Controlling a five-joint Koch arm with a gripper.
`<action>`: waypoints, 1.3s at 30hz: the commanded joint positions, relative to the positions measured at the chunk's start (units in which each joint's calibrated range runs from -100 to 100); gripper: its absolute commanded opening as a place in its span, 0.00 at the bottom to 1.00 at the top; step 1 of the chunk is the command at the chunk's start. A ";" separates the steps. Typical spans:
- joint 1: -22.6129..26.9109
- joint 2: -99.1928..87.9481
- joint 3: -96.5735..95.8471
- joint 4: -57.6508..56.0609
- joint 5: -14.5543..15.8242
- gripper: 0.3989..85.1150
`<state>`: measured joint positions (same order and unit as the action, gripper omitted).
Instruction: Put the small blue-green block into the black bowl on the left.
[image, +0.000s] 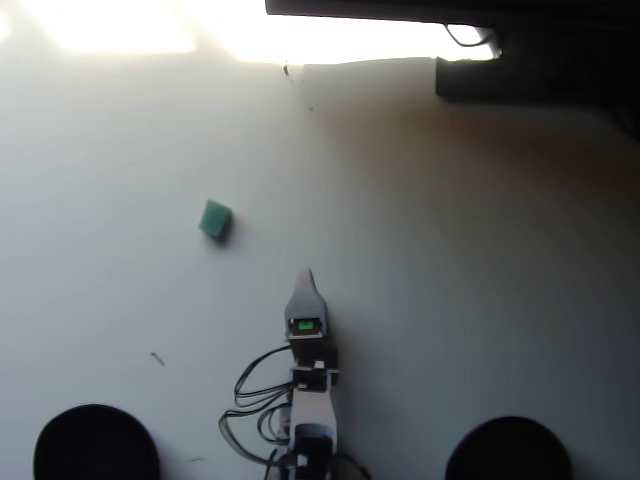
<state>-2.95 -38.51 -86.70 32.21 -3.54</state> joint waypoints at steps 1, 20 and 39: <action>0.00 0.11 0.01 1.15 0.00 0.58; 1.37 -6.54 0.29 -1.04 -4.49 0.57; 9.82 -31.07 41.23 -70.35 -14.07 0.57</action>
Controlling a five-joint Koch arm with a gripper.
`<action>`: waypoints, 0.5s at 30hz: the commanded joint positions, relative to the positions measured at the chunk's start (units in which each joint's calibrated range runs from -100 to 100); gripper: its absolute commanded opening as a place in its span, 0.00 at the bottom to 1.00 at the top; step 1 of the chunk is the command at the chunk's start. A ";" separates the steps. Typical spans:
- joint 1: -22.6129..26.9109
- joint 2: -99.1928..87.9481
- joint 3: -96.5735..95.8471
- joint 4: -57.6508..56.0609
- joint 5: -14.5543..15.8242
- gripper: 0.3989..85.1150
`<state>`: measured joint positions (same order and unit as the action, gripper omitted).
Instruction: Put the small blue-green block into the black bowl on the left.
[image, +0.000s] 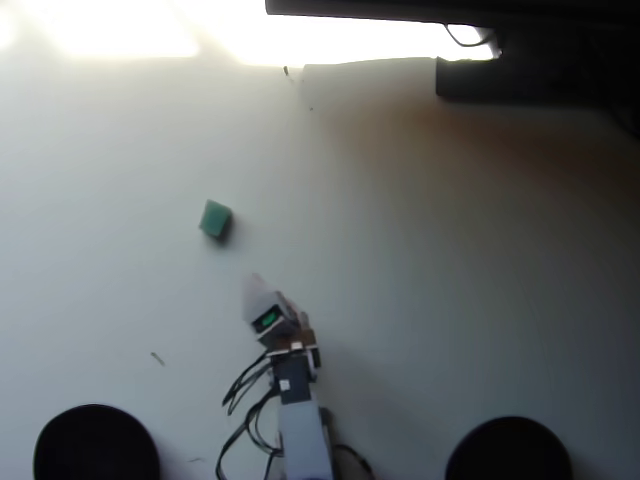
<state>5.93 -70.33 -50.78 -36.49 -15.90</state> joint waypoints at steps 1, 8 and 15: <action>1.61 1.93 6.24 -2.14 -2.34 0.57; 4.35 14.68 12.34 -3.60 -8.94 0.57; 5.96 29.03 27.03 -9.03 -11.14 0.57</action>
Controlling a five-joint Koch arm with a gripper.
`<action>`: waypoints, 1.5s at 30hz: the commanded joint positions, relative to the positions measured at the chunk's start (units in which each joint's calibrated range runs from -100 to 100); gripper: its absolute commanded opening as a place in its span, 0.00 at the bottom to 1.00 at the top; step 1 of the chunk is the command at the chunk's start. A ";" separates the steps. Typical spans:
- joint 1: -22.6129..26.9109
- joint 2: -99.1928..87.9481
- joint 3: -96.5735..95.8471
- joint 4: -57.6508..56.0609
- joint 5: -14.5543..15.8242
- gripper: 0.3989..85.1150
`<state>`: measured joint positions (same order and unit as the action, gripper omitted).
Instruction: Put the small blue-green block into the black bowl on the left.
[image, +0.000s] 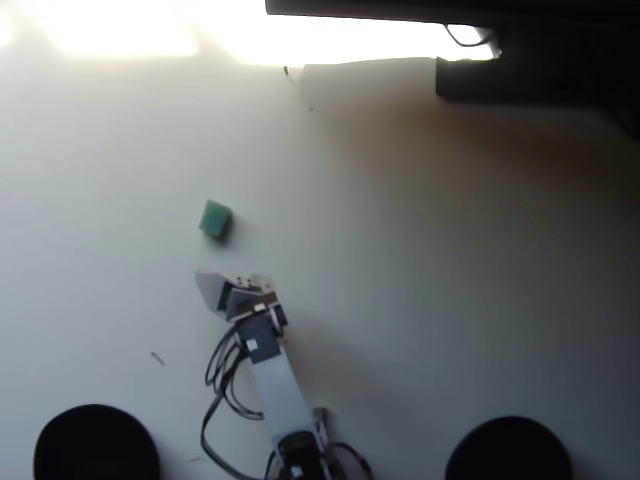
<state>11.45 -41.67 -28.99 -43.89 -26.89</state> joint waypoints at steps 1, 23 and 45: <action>0.78 1.12 7.74 -3.58 -0.15 0.57; 1.81 42.47 47.48 -17.68 1.17 0.55; -0.20 52.97 47.48 -15.57 -0.15 0.54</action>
<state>11.31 11.99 16.07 -61.33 -27.03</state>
